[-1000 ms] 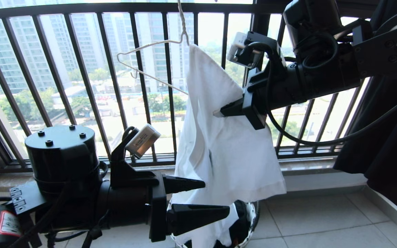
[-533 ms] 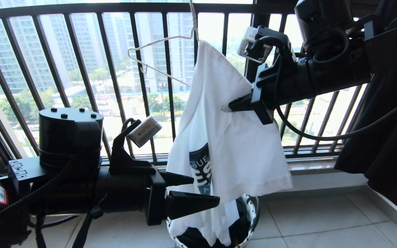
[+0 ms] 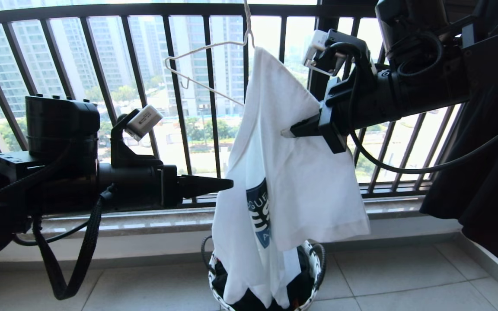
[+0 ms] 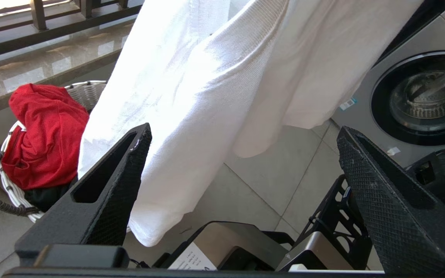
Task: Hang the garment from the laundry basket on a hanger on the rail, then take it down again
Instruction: Hang the clothes on the clothes rack
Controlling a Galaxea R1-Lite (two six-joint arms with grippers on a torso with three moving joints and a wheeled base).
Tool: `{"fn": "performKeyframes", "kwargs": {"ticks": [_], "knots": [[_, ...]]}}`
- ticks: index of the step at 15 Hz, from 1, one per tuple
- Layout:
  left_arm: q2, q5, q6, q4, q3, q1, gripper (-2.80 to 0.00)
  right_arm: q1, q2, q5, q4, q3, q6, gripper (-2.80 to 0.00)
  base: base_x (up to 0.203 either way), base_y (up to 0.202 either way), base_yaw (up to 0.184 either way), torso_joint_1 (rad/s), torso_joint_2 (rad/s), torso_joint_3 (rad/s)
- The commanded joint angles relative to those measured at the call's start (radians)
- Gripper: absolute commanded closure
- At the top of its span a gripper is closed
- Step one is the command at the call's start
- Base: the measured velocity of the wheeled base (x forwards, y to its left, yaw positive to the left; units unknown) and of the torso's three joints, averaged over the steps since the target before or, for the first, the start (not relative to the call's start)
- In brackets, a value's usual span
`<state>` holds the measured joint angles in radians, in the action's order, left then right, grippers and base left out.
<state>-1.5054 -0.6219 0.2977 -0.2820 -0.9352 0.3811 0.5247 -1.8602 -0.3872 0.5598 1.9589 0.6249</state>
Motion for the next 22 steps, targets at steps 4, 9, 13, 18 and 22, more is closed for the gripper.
{"fn": "performKeyframes", "kwargs": {"ticks": [4, 9, 13, 18, 22], "knots": [[-0.071, 0.024, 0.095, 0.054, -0.106, -0.055, -2.8, 0.008, 0.01, -0.002, 0.008, -0.008, 0.004, 0.0, 0.0, 0.0, 0.0, 0.0, 0.0, 0.0], [-0.154, 0.083, 0.21, 0.045, -0.171, -0.07, -2.8, 0.044, 0.01, -0.002, 0.011, -0.018, 0.006, 0.0, 0.0, 0.0, 0.0, 0.0, 0.0, 0.0], [-0.19, 0.092, 0.256, 0.009, -0.18, -0.071, -2.8, 0.07, 0.019, -0.002, 0.011, -0.036, 0.005, 0.0, 0.0, 0.0, 0.0, 0.0, 0.0, 0.0], [-0.205, 0.093, 0.225, 0.08, -0.183, -0.02, -2.8, 0.094, 0.015, -0.001, 0.009, -0.043, 0.006, 0.0, 0.0, 0.0, 0.0, 0.0, 0.0, 0.0], [-0.202, 0.093, -0.003, 0.342, -0.218, -0.005, -2.8, 0.074, 0.003, 0.008, 0.008, -0.034, 0.006, 0.0, 0.0, 0.0, 0.0, 0.0, 0.0, 0.0]]}}
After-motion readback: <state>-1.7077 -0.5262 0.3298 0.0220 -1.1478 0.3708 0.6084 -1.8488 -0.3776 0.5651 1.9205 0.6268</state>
